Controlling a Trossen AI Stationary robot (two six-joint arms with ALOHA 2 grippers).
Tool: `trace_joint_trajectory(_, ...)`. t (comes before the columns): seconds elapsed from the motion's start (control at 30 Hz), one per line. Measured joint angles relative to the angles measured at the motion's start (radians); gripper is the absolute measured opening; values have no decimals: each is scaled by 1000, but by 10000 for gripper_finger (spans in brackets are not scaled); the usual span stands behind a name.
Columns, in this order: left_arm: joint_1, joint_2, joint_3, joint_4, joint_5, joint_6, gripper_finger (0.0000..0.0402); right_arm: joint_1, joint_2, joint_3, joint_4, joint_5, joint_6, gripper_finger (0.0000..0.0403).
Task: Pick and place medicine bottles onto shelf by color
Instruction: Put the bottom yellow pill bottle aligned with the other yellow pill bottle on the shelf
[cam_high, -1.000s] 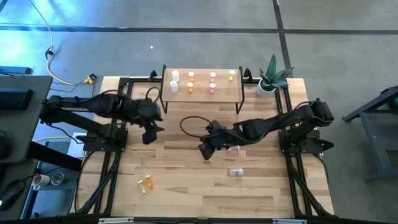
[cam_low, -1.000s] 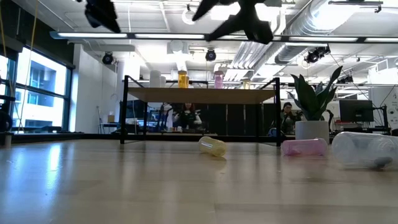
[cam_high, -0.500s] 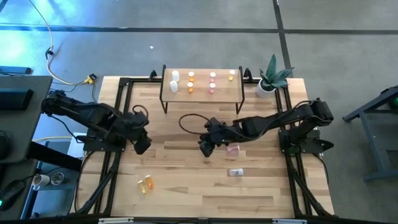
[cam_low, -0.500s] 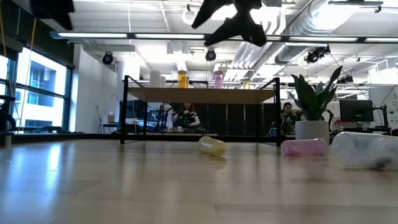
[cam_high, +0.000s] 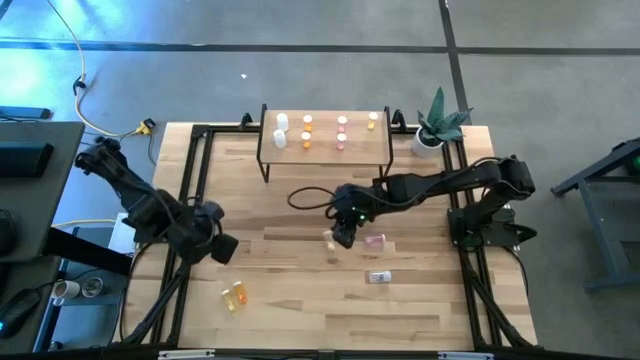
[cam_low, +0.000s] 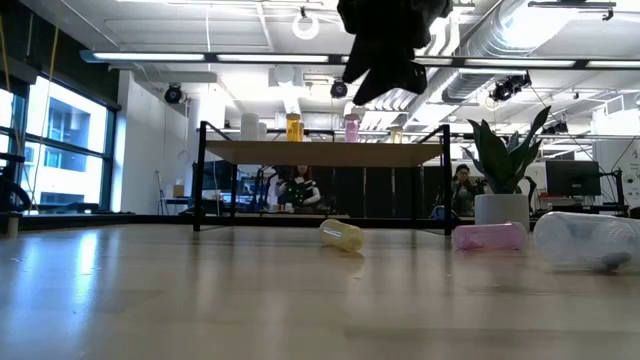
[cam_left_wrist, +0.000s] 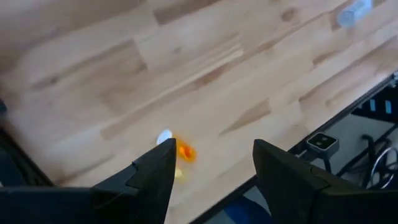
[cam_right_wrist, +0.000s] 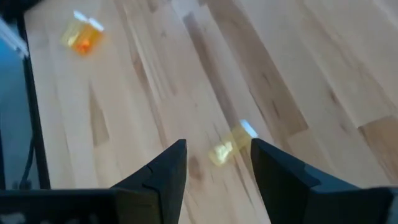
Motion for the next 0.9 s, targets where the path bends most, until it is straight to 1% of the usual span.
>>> trace_joint_trajectory(0.1, -43, 30, 0, 1, 1, -96, 204, -4, 0, 0, -14, -26, -49, 169)
trace_joint_trajectory(0.27, -114, 86, 0, 6, 8, -255, 204, -4, 0, 0, -33, -33, -137, 169)
trace_joint_trajectory(0.43, -189, 155, 0, 7, 67, -383, 204, -4, -1, 0, -46, -33, -186, 170)
trace_joint_trajectory(0.53, -231, 202, 0, 7, 83, -458, 204, -4, -1, 0, -46, -33, -205, 170)
trace_joint_trajectory(0.67, -267, 266, 0, 24, 95, -499, 204, -4, -1, 0, -48, -33, -235, 170)
trace_joint_trajectory(0.77, -275, 309, 0, 61, 131, -504, 204, -4, -1, 0, -48, -33, -235, 170)
trace_joint_trajectory(0.9, -280, 367, 0, 105, 138, -507, 204, -4, -1, 0, -48, -33, -236, 170)
